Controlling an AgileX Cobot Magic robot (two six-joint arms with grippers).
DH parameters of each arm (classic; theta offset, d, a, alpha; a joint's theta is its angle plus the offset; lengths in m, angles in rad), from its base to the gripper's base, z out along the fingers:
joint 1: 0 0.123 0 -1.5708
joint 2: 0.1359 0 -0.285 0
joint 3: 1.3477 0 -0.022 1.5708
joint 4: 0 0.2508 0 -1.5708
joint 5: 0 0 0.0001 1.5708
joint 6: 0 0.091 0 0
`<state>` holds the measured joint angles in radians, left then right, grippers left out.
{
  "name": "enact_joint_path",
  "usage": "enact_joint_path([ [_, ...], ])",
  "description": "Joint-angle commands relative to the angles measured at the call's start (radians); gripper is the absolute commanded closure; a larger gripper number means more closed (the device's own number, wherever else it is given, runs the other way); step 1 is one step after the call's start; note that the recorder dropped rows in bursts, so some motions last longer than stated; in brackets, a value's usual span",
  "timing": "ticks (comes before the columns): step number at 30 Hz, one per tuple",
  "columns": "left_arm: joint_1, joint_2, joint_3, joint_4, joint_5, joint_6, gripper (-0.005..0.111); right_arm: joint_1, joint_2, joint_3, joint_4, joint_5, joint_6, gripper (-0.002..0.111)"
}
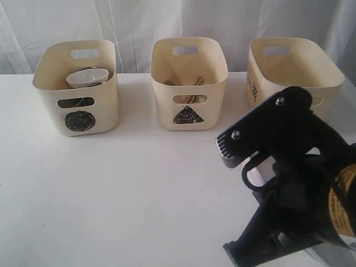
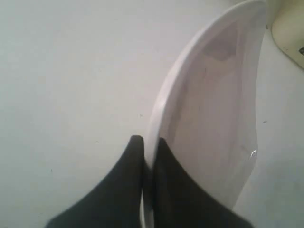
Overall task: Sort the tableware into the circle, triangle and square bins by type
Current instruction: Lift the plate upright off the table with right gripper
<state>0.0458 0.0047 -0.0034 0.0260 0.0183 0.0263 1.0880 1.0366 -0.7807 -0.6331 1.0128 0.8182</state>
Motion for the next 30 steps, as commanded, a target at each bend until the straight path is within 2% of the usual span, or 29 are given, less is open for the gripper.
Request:
enact_joint_path([
  [1, 0.003, -0.005, 0.003, -0.005, -0.001, 0.000, 0.069, -0.001, -0.012, -0.012, -0.054, 0.018, -0.002, 0.108],
  [8, 0.003, -0.005, 0.003, -0.005, -0.001, 0.000, 0.069, 0.003, -0.012, -0.090, -0.054, 0.031, -0.031, 0.108],
  [17, 0.003, -0.005, 0.003, -0.005, -0.001, 0.000, 0.069, 0.088, -0.023, -0.203, -0.115, 0.067, -0.064, 0.108],
  [23, 0.003, -0.005, 0.003, -0.005, -0.001, 0.000, 0.069, 0.101, -0.023, -0.243, -0.130, 0.083, -0.159, 0.108],
  [30, 0.003, -0.005, 0.003, -0.005, -0.001, 0.000, 0.069, 0.101, -0.032, -0.246, -0.238, 0.084, -0.265, 0.108],
])
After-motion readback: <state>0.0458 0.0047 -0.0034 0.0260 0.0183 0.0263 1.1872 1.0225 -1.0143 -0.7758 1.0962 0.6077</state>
